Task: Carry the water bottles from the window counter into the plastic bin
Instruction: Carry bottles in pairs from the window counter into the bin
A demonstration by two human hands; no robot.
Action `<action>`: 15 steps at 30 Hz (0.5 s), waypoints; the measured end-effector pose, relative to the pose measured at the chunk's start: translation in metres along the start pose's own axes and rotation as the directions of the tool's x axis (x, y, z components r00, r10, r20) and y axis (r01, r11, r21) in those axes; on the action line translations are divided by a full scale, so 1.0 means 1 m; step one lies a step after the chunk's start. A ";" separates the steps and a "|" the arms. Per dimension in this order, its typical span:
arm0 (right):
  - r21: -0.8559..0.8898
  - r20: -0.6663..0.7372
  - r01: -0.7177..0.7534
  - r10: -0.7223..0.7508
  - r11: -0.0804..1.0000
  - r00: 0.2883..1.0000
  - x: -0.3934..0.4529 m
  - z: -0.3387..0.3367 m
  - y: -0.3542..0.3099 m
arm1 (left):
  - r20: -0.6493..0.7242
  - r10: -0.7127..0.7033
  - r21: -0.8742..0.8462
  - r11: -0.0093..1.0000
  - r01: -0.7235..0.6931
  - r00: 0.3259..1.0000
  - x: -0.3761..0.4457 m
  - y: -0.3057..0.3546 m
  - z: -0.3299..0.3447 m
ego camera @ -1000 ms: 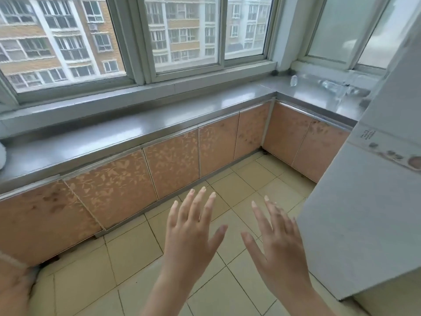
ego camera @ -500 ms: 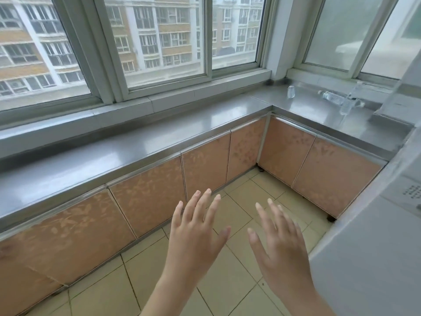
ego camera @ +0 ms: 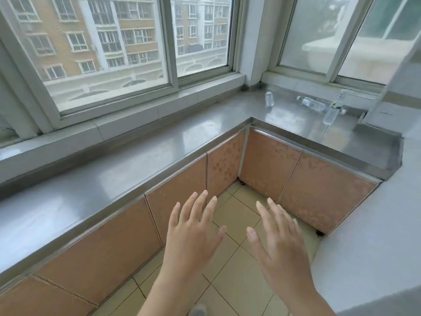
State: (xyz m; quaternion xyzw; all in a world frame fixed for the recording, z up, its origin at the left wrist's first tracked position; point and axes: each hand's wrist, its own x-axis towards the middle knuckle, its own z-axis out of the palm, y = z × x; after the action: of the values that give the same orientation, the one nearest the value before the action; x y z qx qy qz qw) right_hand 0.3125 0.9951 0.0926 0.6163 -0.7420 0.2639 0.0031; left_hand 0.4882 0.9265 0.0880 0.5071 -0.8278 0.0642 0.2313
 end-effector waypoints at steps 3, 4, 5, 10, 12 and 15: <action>-0.017 -0.015 -0.060 0.059 0.998 0.998 0.054 0.015 0.004 | 0.010 0.051 -0.038 0.998 -0.051 0.999 0.063 -0.017 0.026; -0.027 -0.020 -0.074 0.074 0.997 0.997 0.068 0.018 0.005 | 0.009 0.071 -0.045 0.997 -0.070 0.997 0.082 -0.020 0.033; -0.039 -0.026 -0.096 0.095 0.995 0.995 0.084 0.021 0.008 | 0.015 0.097 -0.056 0.994 -0.096 0.995 0.102 -0.023 0.040; -0.067 -0.072 -0.217 0.212 0.974 0.975 0.156 0.035 0.030 | 0.054 0.212 -0.112 0.972 -0.205 0.976 0.198 -0.027 0.081; -0.071 -0.078 -0.258 0.253 0.963 0.964 0.181 0.040 0.045 | 0.056 0.240 -0.155 0.961 -0.229 0.969 0.231 -0.022 0.099; -0.095 -0.091 -0.303 0.295 0.948 0.951 0.221 0.045 0.077 | 0.076 0.293 -0.182 0.944 -0.275 0.953 0.278 -0.007 0.133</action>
State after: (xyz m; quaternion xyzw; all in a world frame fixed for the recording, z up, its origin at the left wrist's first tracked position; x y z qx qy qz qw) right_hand 0.2029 0.7828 0.0965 0.4852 -0.8393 0.2441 0.0246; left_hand 0.3464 0.6524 0.0938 0.3634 -0.9054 0.0003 0.2193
